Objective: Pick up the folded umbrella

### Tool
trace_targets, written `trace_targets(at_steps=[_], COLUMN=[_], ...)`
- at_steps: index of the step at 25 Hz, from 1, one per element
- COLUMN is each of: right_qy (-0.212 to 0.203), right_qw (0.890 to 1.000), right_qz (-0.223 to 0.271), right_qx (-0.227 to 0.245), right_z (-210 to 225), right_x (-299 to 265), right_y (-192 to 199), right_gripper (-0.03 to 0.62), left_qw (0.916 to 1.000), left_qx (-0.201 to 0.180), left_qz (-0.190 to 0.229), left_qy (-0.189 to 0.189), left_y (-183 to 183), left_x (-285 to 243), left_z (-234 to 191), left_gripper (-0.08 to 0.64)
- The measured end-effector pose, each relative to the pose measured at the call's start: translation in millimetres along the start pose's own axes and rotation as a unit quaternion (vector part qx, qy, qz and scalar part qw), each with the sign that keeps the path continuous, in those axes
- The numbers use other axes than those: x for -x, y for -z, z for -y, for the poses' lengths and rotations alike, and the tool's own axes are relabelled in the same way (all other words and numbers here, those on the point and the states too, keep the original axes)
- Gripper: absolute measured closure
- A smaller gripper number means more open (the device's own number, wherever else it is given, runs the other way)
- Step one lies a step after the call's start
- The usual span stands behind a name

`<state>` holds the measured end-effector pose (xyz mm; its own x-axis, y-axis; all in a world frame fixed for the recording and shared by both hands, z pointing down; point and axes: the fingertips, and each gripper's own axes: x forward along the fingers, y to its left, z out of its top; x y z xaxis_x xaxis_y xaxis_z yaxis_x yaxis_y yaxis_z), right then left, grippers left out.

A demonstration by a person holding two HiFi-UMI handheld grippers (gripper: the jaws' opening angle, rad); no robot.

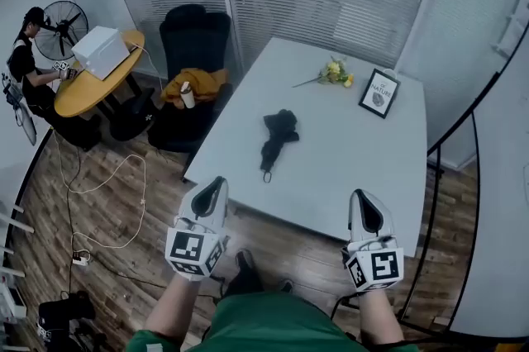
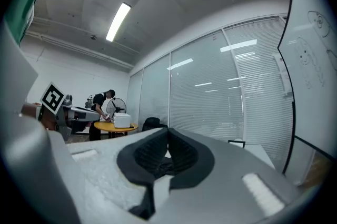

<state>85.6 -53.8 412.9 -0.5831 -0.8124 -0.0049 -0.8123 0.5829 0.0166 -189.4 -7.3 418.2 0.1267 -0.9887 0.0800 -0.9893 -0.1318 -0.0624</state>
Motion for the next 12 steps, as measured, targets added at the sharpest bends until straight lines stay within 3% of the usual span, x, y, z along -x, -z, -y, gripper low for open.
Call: trace_targets(at_steps=[12], right_qy=[0.103], right_qw=[0.994], right_qz=[-0.027], right_qx=[0.019], right_z=[61.9], right_x=[-82.9], right_y=[1.1], right_gripper=[0.589], left_qw=[0.9914], left_qx=[0.001], left_qz=[-0.086], left_qy=[0.099], left_y=[82.5], left_x=[-169.9], left_z=[-22.8], left_gripper=[0.532])
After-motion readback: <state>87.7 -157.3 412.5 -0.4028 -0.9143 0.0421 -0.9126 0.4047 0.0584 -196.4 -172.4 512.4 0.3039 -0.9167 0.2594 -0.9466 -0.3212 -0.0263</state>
